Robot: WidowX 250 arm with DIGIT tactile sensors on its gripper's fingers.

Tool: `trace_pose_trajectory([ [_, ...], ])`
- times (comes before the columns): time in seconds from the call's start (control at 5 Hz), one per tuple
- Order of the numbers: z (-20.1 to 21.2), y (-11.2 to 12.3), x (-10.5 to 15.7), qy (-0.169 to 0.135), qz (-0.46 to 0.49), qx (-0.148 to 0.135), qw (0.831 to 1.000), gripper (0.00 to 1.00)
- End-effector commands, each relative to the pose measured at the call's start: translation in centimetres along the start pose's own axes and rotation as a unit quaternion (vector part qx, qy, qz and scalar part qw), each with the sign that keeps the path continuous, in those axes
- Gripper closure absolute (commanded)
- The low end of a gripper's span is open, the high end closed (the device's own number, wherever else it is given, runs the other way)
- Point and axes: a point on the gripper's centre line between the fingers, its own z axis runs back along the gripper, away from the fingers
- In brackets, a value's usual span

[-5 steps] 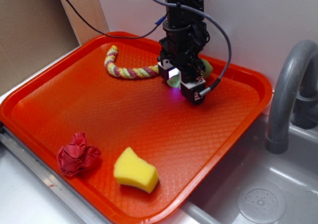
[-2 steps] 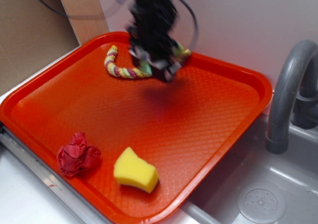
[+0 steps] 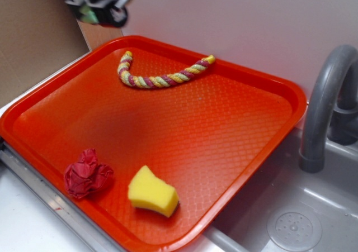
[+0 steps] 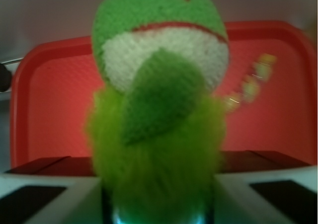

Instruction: Grab the green animal.

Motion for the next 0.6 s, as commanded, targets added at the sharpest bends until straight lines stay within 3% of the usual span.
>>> trace_pose_trajectory([
  [0.0,5.5,2.0,-4.7,-0.062,0.079,-0.018,0.995,1.0],
  [0.2,5.7,2.7,-6.0,-0.082,0.128,0.004,0.988,1.0],
  [0.4,3.9,3.1,-5.6,-0.044,0.112,0.004,0.993,1.0],
])
